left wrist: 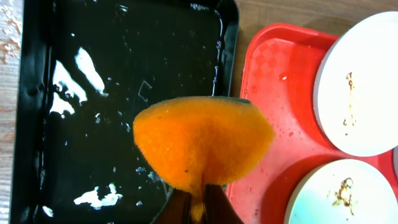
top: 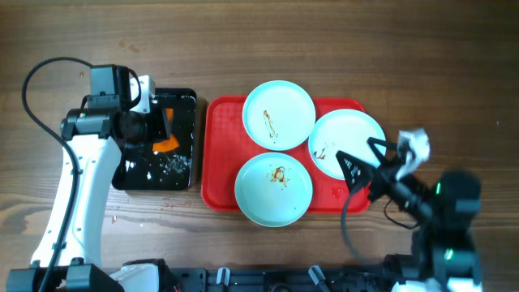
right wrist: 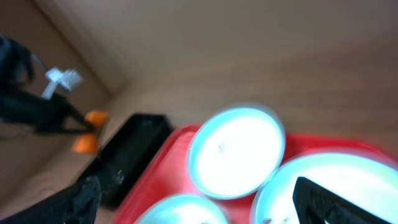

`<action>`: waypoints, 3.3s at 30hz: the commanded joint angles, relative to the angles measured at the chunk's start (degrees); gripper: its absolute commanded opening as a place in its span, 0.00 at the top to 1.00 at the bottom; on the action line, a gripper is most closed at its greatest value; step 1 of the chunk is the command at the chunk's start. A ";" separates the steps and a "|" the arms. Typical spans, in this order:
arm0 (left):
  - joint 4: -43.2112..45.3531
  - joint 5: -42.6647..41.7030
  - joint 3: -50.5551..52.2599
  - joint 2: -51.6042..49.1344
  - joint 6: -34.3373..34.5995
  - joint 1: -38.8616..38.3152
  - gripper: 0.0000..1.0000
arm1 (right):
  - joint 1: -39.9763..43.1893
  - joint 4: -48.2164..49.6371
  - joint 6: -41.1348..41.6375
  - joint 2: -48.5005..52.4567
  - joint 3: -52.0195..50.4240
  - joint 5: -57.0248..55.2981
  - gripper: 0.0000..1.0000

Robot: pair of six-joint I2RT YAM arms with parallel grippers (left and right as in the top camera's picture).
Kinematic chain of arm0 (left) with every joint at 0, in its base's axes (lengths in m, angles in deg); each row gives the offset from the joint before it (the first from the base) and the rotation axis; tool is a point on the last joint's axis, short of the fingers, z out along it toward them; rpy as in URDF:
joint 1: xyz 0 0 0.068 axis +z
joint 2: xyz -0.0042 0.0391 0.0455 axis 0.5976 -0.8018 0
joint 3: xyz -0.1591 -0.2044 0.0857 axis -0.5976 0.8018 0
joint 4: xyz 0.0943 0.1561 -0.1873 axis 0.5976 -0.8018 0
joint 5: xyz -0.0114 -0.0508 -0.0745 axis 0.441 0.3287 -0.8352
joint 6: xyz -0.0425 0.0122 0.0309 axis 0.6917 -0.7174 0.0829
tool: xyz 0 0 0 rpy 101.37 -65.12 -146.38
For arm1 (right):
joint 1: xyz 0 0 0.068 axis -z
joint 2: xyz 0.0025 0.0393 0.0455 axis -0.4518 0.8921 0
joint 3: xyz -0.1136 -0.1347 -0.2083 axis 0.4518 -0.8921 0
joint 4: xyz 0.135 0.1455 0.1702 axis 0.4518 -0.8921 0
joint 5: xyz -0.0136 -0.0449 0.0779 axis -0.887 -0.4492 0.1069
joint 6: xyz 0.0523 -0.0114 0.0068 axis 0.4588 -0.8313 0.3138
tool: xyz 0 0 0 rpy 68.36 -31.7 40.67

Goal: Clean dirty plates on tray and stack at the side
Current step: 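Grasp the right blue plate rim with the right gripper and tilt it, then scrub the tilted plate with the sponge in the left gripper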

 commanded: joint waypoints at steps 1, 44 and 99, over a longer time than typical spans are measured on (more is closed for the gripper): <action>0.55 -1.11 -1.53 1.03 0.72 -0.48 0.96 | -0.13 -14.97 1.25 16.20 13.05 9.49 0.00; 9.29 -29.73 5.25 -7.08 4.26 -18.73 0.96 | -20.57 -30.29 17.25 48.65 18.10 -16.74 0.43; 12.52 -28.96 5.35 -16.31 11.28 -32.81 0.96 | -34.47 1.90 50.93 48.65 -0.48 -16.92 0.96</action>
